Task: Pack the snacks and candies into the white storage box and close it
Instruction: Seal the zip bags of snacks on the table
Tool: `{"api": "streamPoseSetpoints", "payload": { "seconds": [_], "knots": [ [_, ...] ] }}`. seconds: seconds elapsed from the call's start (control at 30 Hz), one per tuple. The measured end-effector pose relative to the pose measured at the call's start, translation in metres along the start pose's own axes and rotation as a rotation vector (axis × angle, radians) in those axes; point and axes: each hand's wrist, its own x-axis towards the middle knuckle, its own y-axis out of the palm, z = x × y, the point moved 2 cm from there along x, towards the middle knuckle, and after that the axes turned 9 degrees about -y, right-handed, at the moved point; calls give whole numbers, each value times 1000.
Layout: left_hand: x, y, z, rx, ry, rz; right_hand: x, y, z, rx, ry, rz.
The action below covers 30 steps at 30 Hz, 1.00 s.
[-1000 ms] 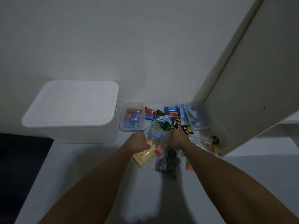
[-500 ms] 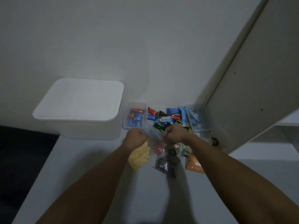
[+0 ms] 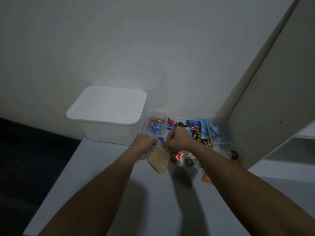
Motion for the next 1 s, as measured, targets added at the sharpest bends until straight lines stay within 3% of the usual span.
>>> {"api": "streamPoseSetpoints", "payload": {
  "seconds": [0.2, 0.37, 0.53, 0.7, 0.87, 1.0],
  "knots": [
    [-15, -5, 18, -24, -4, -67, -4, 21, 4, -52, -1, -14],
    [-24, -8, 27, -44, 5, -98, -8, 24, 11, 80, -1, 35],
    [-32, -6, 28, -28, -53, -104, -8, 24, 11, -22, -20, 82],
    [-42, -13, 35, 42, -76, -154, -11, 12, 6, -259, -57, -119],
    [-49, -10, 34, 69, -71, -108, -20, 1, 6, -306, -149, -244],
    [-43, -10, 23, 54, 71, -306, -22, 1, 16, -270, -241, -274]
  ]
}}
